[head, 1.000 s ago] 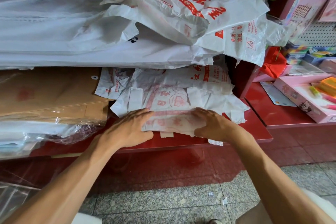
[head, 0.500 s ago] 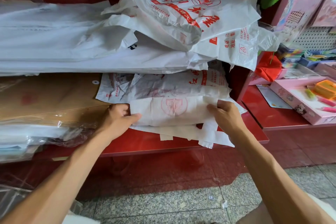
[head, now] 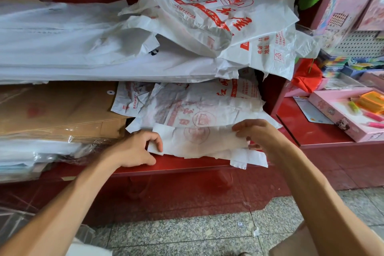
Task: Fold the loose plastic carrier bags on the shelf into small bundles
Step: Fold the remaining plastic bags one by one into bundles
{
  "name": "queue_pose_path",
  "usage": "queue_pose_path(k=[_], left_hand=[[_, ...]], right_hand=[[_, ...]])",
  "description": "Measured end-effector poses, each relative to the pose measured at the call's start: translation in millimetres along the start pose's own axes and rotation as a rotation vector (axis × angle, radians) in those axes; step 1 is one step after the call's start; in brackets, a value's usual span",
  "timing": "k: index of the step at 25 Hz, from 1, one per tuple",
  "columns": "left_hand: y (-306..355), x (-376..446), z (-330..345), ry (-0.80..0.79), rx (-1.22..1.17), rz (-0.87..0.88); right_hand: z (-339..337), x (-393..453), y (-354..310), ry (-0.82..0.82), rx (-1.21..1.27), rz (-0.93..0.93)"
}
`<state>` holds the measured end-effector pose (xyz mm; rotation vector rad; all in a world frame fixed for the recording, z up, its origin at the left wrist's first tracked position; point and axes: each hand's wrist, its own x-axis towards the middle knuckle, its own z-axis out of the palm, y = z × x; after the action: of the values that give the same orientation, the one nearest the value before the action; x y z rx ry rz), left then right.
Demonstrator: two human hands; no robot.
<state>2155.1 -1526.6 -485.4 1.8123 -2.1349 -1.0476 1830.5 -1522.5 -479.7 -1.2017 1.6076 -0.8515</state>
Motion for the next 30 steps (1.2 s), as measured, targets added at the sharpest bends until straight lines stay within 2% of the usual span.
queue_pose_path(k=[2, 3, 6, 8, 10, 13, 16, 18, 21, 22, 23, 25, 26, 27, 29, 30], left_hand=[[2.2, 1.7, 6.1, 0.097, -0.016, 0.025], [4.6, 3.0, 8.8, 0.188, -0.052, 0.05], [8.2, 7.4, 9.9, 0.439, -0.094, 0.129], [8.9, 8.5, 7.3, 0.505, -0.232, 0.186], [11.2, 7.1, 4.4, 0.516, -0.425, 0.191], [16.2, 5.0, 4.0, 0.436, -0.709, 0.104], [13.3, 7.5, 9.7, 0.446, -0.715, -0.009], [10.1, 9.3, 12.5, 0.468, -0.744, -0.084], [11.7, 9.3, 13.0, 0.496, -0.916, -0.165], [13.7, 8.4, 14.1, 0.481, -0.981, -0.173], [16.8, 6.3, 16.0, 0.446, -1.027, -0.173], [25.3, -0.8, 23.8, 0.321, -1.016, -0.148], [28.3, -3.6, 28.4, 0.242, -0.971, -0.123], [31.5, -5.6, 31.9, 0.156, -0.922, -0.091], [35.1, -8.4, 36.9, -0.019, -0.814, -0.02], [34.5, -7.7, 38.8, -0.08, -0.729, 0.023]], right_hand=[[-0.4, -2.9, -1.8, -0.127, 0.079, -0.101], [1.6, -2.9, -1.3, -0.136, 0.046, -0.148], [7.1, -2.0, -0.7, 0.036, -0.072, -0.231], [5.9, -3.5, -2.5, 0.118, -0.055, -0.259], [2.4, -4.9, -5.3, 0.15, 0.032, -0.258], [0.9, -7.9, -10.9, 0.167, 0.203, -0.181], [3.0, -8.9, -7.2, 0.024, 0.111, 0.022], [7.3, -9.6, -4.9, -0.039, 0.1, 0.051], [11.0, -8.2, -7.3, 0.085, 0.45, -0.037], [12.0, -6.1, -6.6, 0.132, 0.492, -0.06], [14.6, -5.0, -5.5, 0.185, 0.407, -0.094], [23.6, -5.3, -1.1, 0.241, 0.087, -0.221], [29.3, -9.3, -1.3, 0.206, -0.025, -0.305], [35.2, -15.2, -2.4, 0.108, -0.104, -0.37], [49.8, -31.4, -5.2, -0.191, -0.258, -0.437], [56.7, -36.7, -2.8, -0.316, -0.411, -0.455]])
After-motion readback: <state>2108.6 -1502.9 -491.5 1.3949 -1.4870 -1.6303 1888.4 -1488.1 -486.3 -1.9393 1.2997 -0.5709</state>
